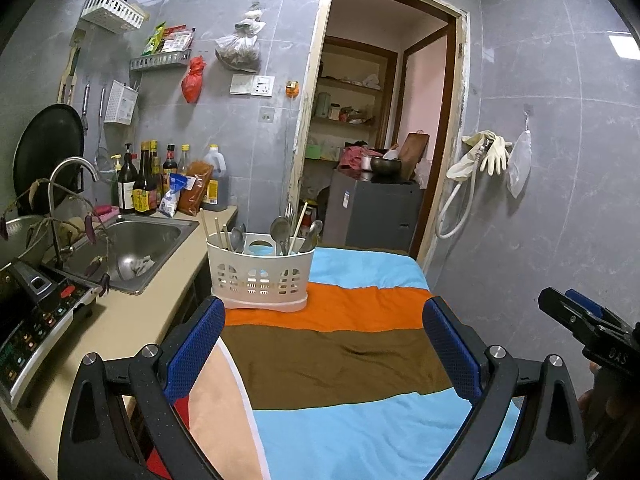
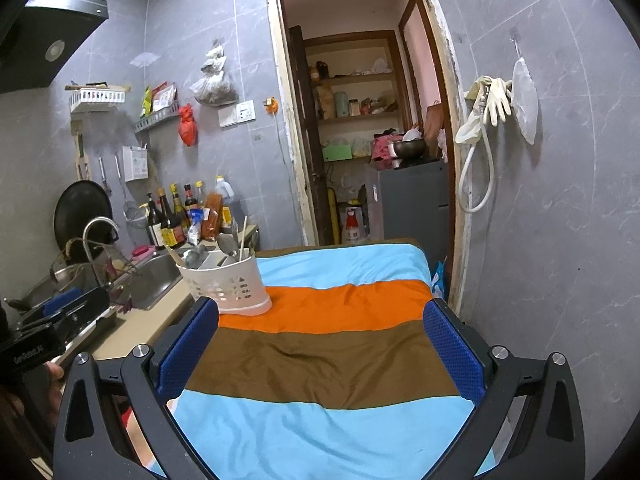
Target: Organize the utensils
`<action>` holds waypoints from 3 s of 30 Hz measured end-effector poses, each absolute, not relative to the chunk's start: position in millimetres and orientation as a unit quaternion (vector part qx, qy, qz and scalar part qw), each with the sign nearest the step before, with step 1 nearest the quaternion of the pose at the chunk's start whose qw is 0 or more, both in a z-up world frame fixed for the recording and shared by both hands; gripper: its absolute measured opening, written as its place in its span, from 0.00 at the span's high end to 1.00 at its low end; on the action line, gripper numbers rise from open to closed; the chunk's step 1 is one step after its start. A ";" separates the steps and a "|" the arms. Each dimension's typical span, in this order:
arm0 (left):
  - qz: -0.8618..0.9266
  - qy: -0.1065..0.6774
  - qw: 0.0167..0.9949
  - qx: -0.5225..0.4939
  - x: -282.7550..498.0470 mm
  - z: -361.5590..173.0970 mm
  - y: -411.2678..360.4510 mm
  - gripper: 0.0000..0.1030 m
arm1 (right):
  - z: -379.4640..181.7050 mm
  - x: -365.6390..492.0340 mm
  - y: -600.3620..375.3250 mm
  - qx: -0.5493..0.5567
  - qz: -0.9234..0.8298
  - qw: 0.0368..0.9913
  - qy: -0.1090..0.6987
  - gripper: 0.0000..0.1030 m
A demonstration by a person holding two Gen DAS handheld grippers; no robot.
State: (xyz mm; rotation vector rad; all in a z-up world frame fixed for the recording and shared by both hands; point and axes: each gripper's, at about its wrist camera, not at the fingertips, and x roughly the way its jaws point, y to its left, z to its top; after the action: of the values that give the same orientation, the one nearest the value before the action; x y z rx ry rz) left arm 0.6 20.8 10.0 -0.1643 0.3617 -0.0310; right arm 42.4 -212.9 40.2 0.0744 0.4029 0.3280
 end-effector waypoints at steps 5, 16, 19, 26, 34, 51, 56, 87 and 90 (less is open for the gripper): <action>-0.011 0.179 0.980 -0.085 0.4 9.3 21.2 0.06 | 40.3 42.3 -214.6 0.038 0.163 0.966 0.199 0.00; -0.006 0.181 0.979 -0.089 -1.2 8.2 20.7 0.06 | 40.9 42.2 -214.4 0.037 0.161 0.966 0.199 0.00; -0.005 0.182 0.979 -0.091 -1.7 8.0 21.3 0.06 | 40.9 42.2 -214.7 0.038 0.162 0.966 0.199 0.00; -0.004 0.182 0.979 -0.091 -1.8 7.9 22.6 0.06 | 41.4 41.8 -214.3 0.038 0.162 0.966 0.199 0.00; 0.001 0.182 0.979 -0.093 -3.2 9.0 22.7 0.06 | 41.1 42.4 -213.0 0.036 0.162 0.966 0.200 0.00; 0.003 0.185 0.978 -0.093 -2.6 6.2 23.2 0.06 | 40.0 39.8 -210.9 0.035 0.163 0.965 0.201 0.00; 0.003 0.186 0.978 -0.093 -2.5 6.2 23.3 0.06 | 39.7 39.5 -211.6 0.036 0.163 0.965 0.202 0.00; 0.006 0.187 0.978 -0.093 -4.1 3.5 26.2 0.06 | 39.9 39.7 -210.6 0.036 0.163 0.965 0.202 0.00; 0.006 0.187 0.978 -0.093 -4.0 3.7 26.5 0.06 | 39.9 39.8 -210.6 0.036 0.163 0.965 0.202 0.00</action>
State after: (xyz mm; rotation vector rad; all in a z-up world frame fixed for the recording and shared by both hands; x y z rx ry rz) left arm -4.0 26.5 3.7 -0.1868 0.3762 0.0117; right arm 39.8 -210.6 39.9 0.0728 0.4092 0.3304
